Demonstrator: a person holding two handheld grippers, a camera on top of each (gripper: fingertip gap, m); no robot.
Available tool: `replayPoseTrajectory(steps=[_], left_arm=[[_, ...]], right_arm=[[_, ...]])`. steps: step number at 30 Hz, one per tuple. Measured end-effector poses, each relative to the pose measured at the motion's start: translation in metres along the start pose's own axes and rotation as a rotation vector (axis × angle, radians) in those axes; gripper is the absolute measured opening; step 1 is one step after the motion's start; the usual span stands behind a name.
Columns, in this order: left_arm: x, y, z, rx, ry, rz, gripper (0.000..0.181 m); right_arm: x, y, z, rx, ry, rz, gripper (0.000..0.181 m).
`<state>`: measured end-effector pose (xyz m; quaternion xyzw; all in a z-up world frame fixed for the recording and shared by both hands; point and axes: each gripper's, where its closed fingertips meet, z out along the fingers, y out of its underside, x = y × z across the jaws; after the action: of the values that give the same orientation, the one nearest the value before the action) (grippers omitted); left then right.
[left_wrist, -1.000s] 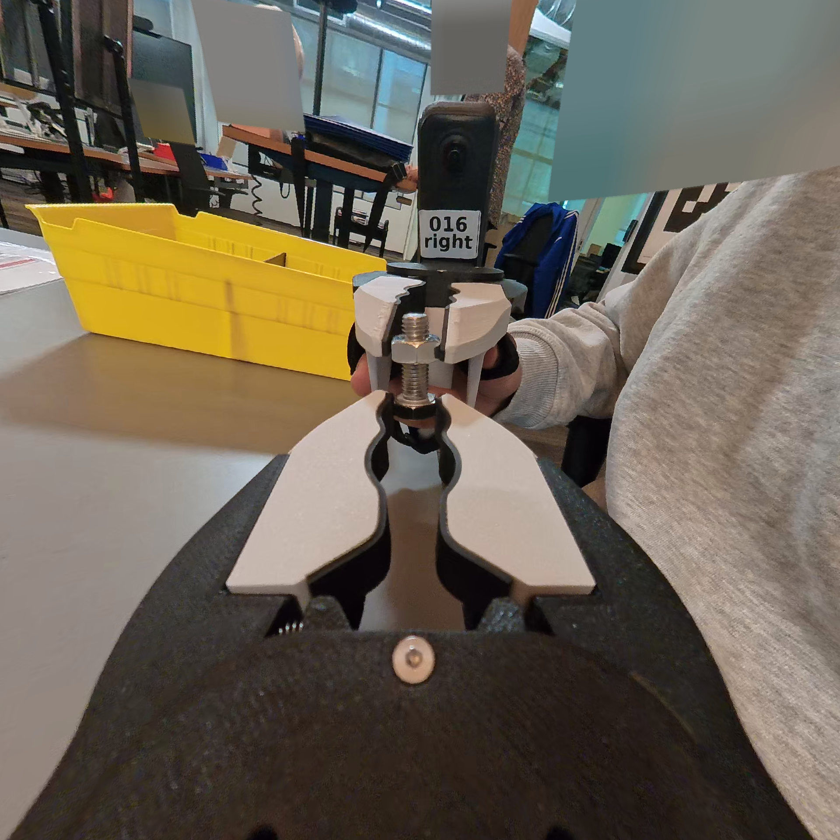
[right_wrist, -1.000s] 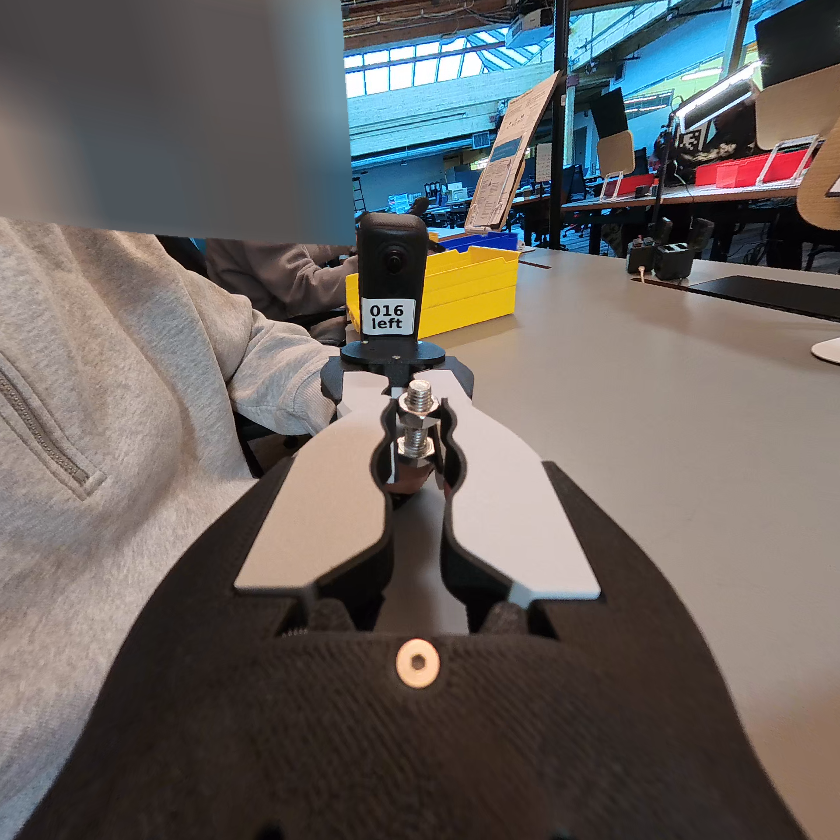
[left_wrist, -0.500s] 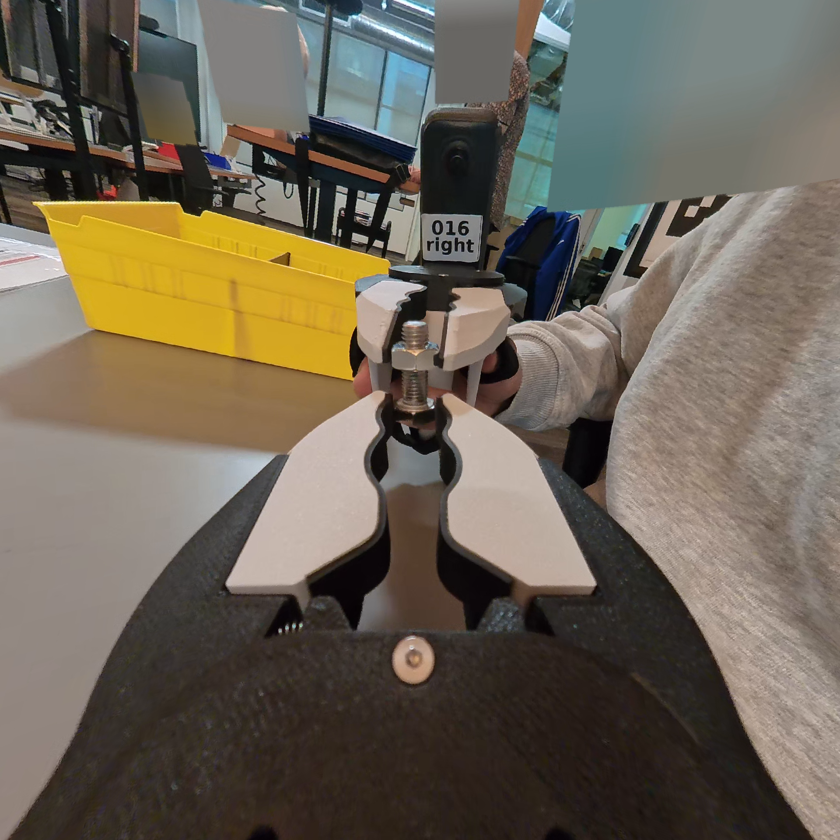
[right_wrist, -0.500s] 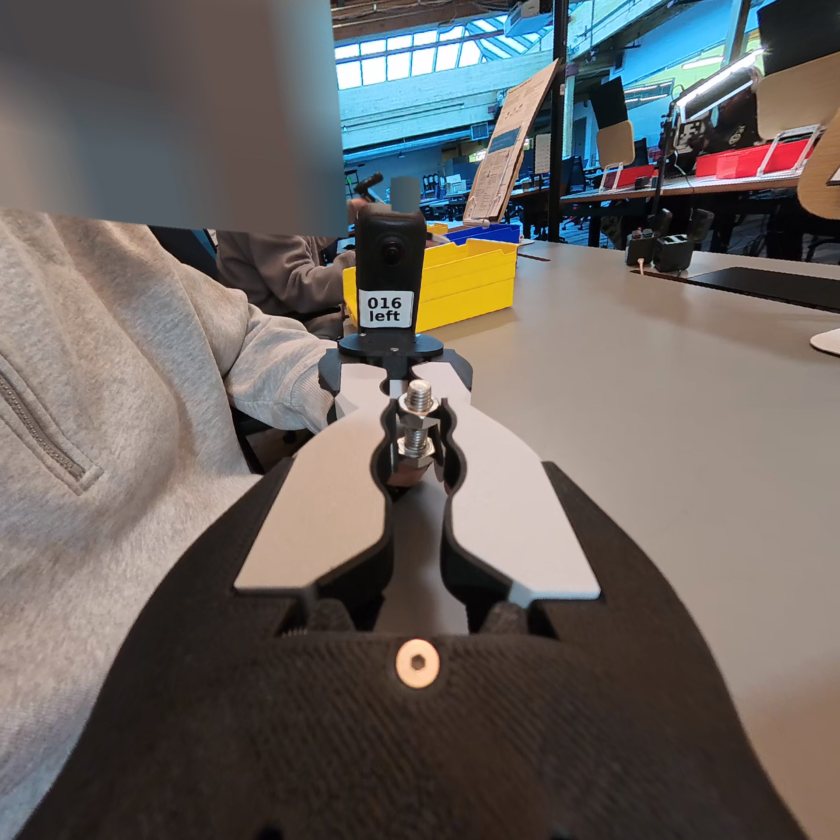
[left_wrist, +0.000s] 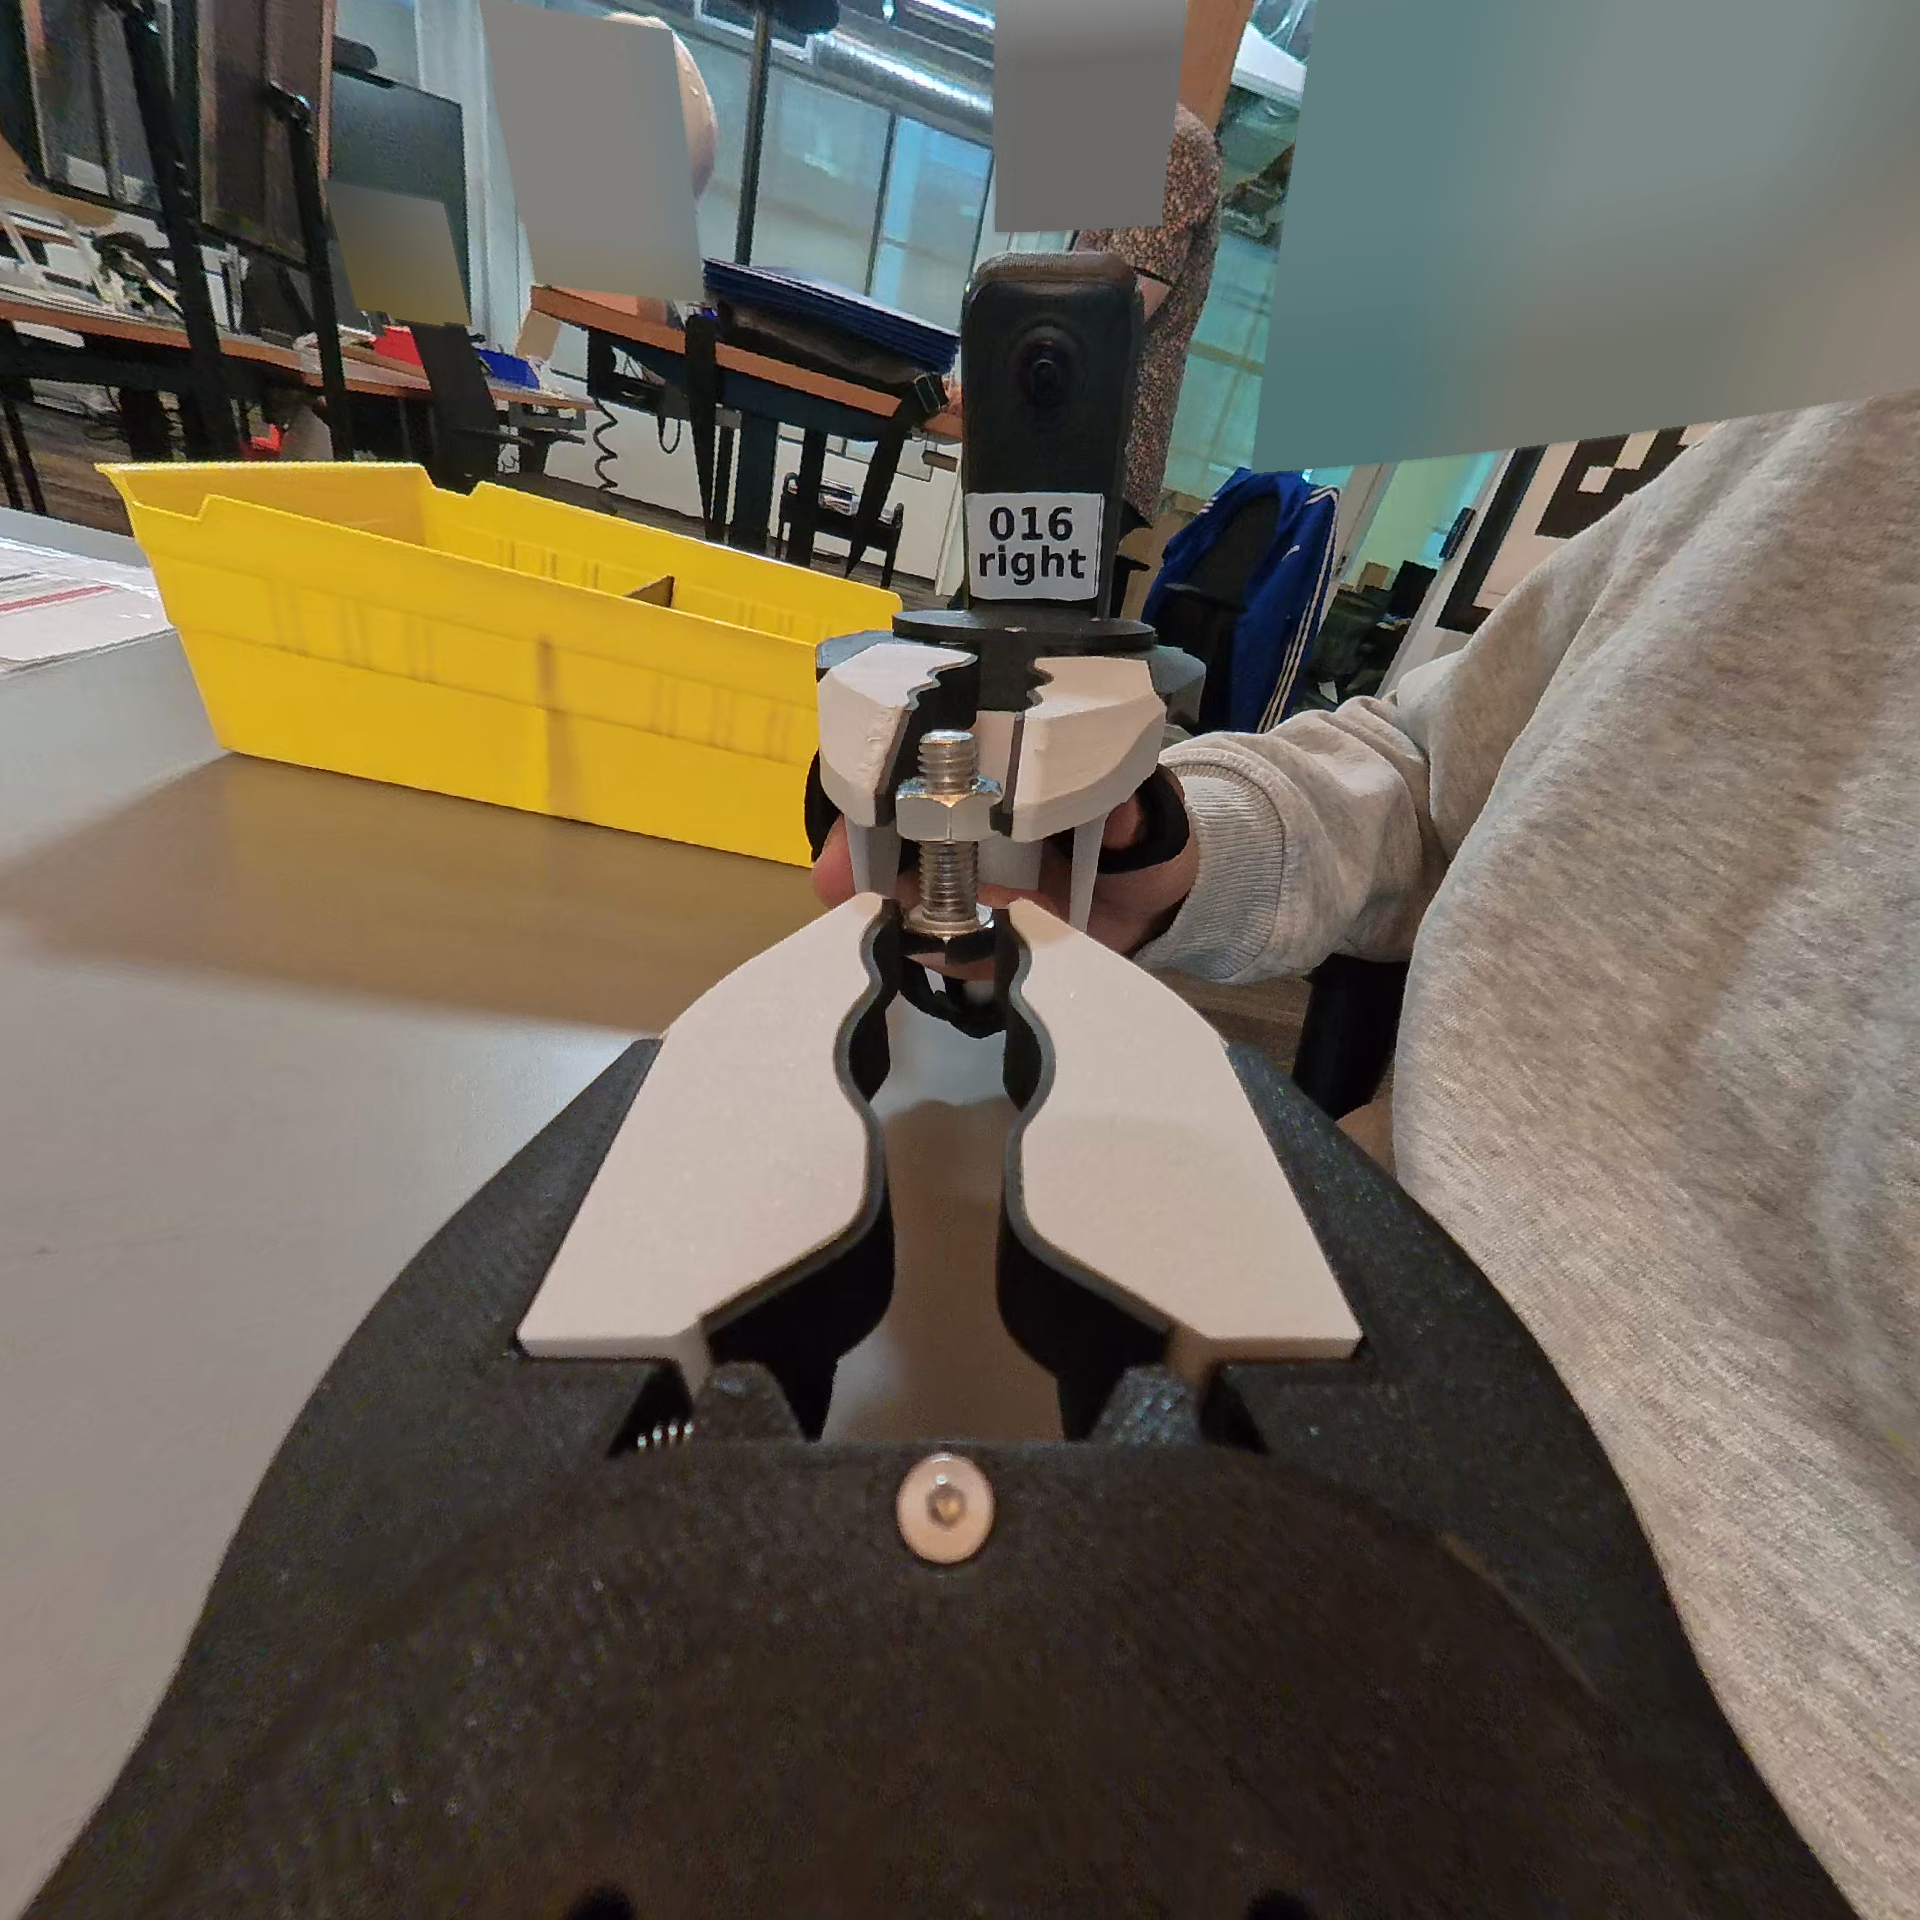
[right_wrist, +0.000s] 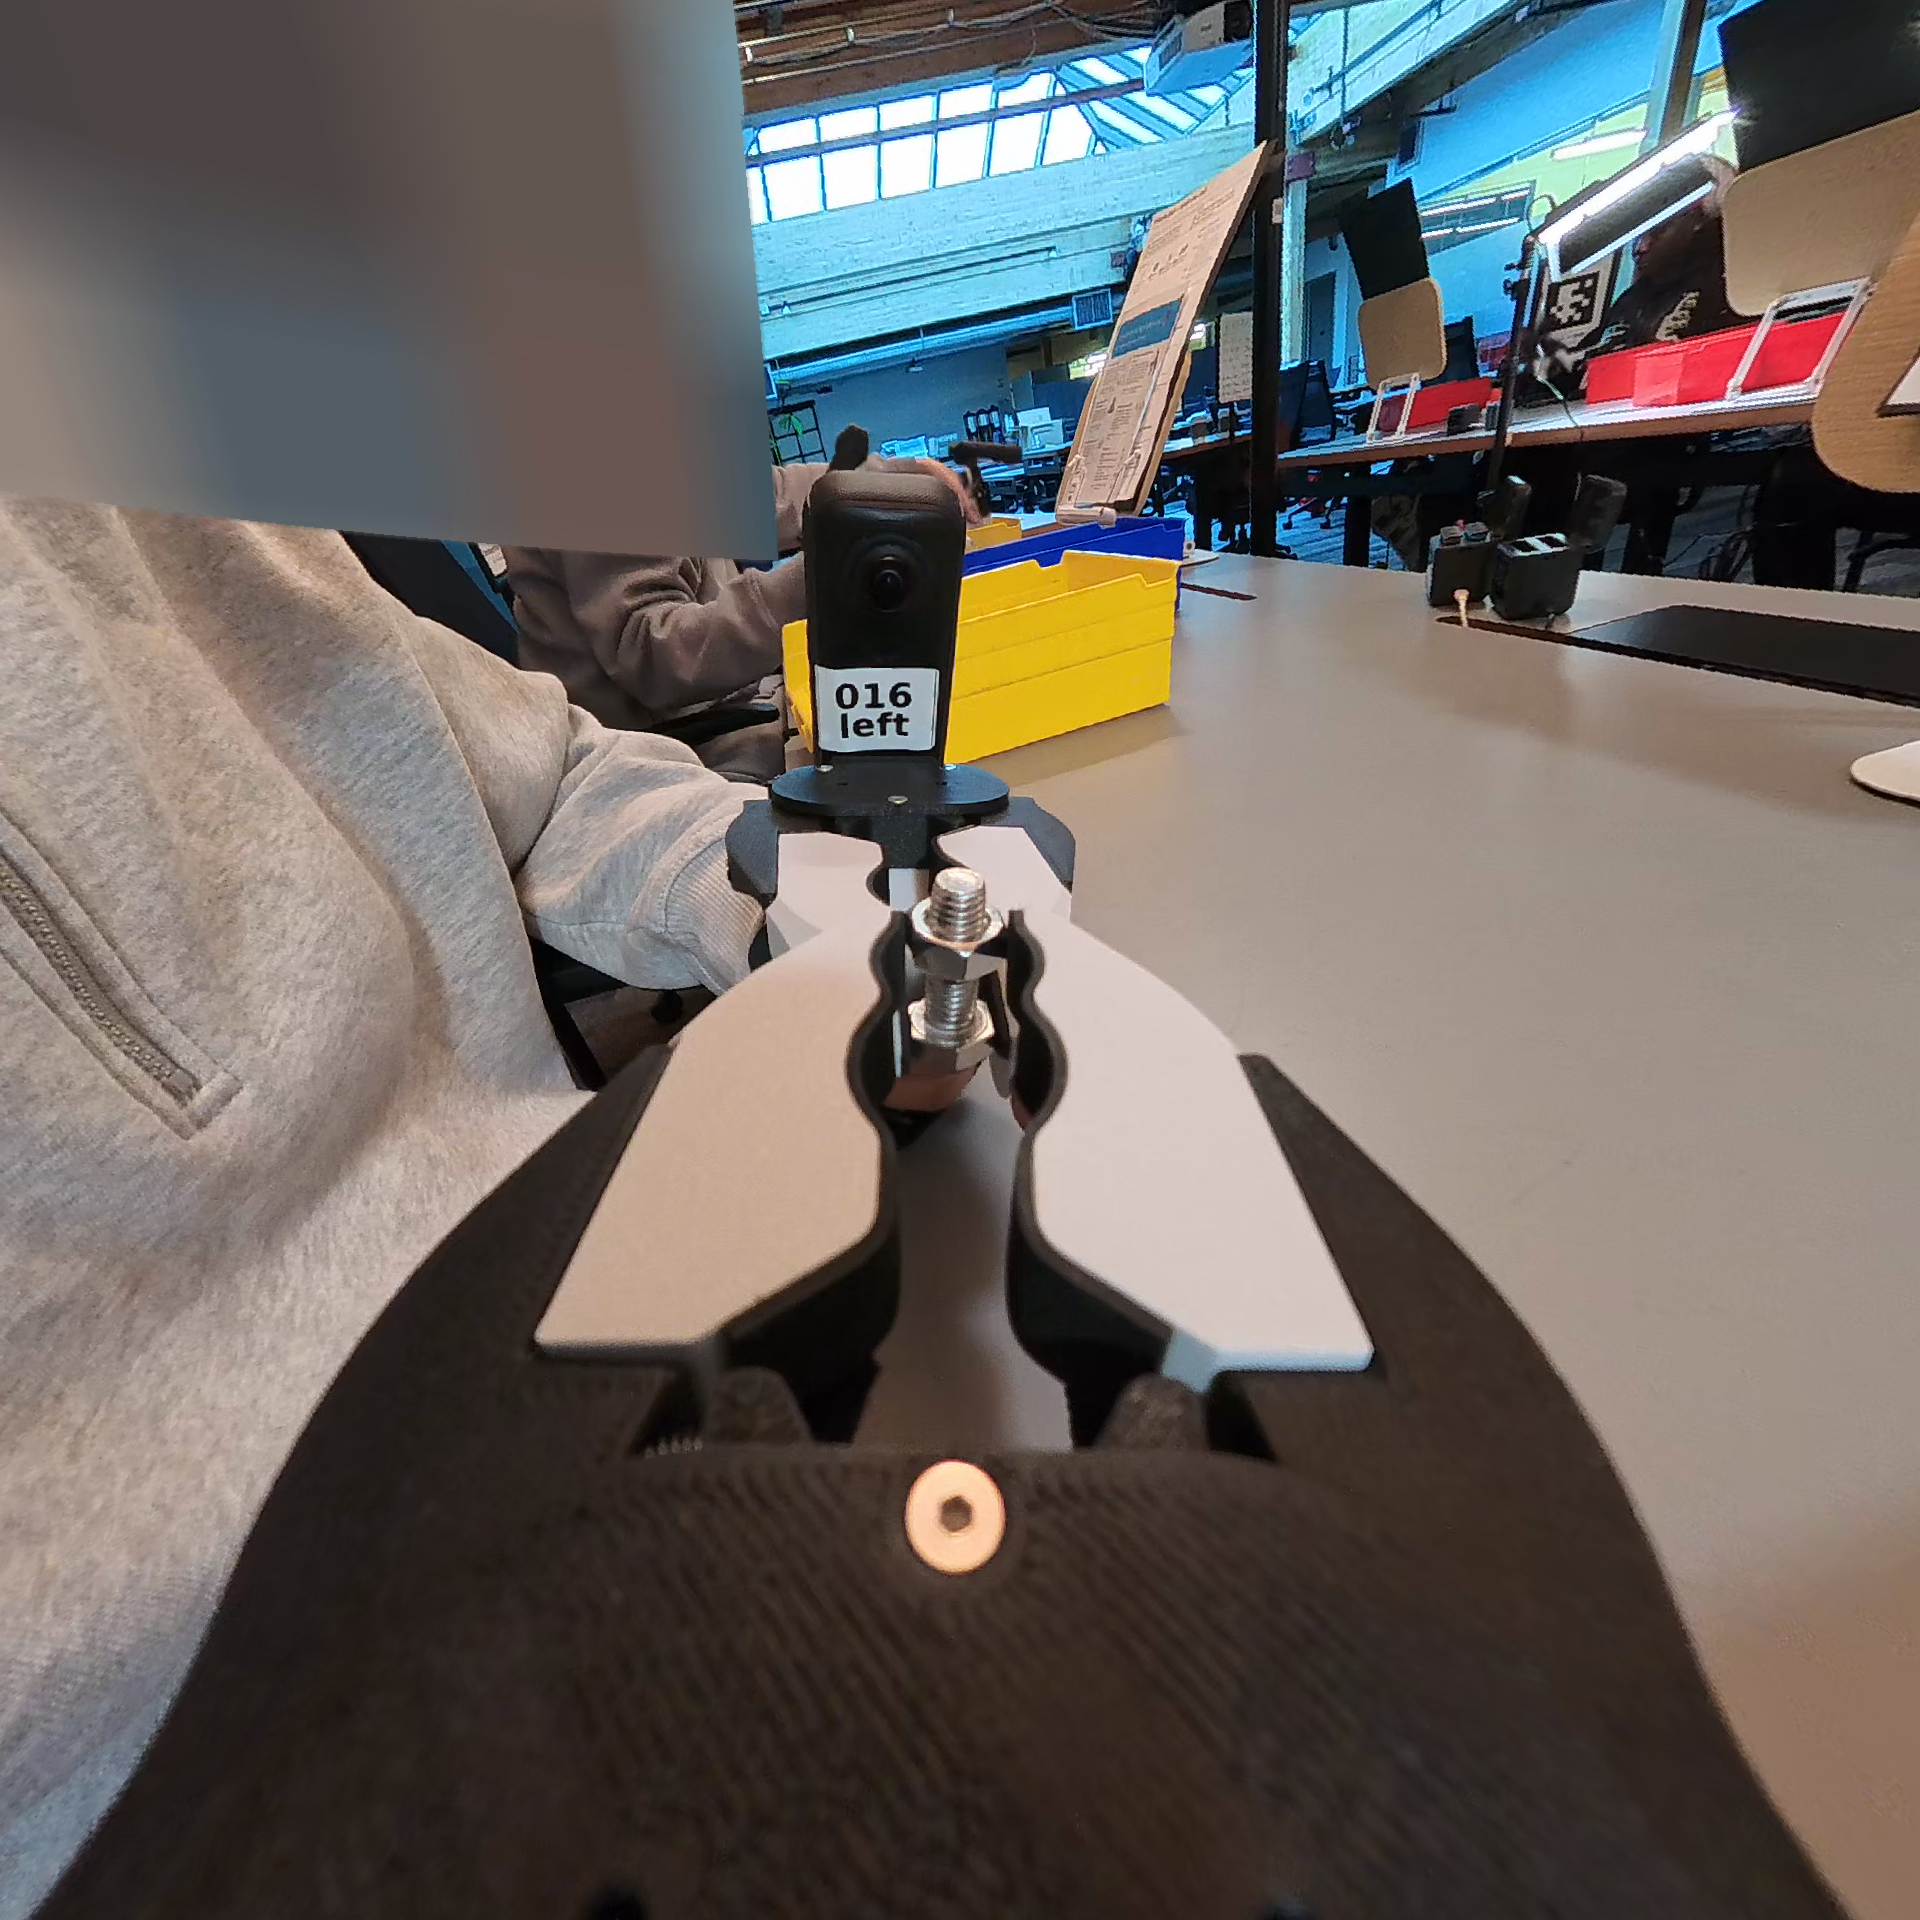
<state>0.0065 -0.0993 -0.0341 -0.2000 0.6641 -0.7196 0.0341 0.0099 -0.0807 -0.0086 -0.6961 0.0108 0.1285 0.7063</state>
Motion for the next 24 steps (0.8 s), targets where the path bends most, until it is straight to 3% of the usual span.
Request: replayPoseTrajectory(steps=[11,16,24], left_arm=[[0.000,-0.001,0.000,0.003,-0.010,0.020,0.017],[-0.012,-0.009,-0.005,0.046,-0.119,0.111,0.017],[-0.019,-0.013,-0.008,0.086,-0.121,0.032,0.017]], right_arm=[[0.000,-0.001,0.000,0.010,-0.005,0.012,0.018],[0.006,-0.005,-0.003,0.048,0.005,0.079,0.023],[0.009,0.004,0.000,-0.010,0.045,0.047,0.023]])
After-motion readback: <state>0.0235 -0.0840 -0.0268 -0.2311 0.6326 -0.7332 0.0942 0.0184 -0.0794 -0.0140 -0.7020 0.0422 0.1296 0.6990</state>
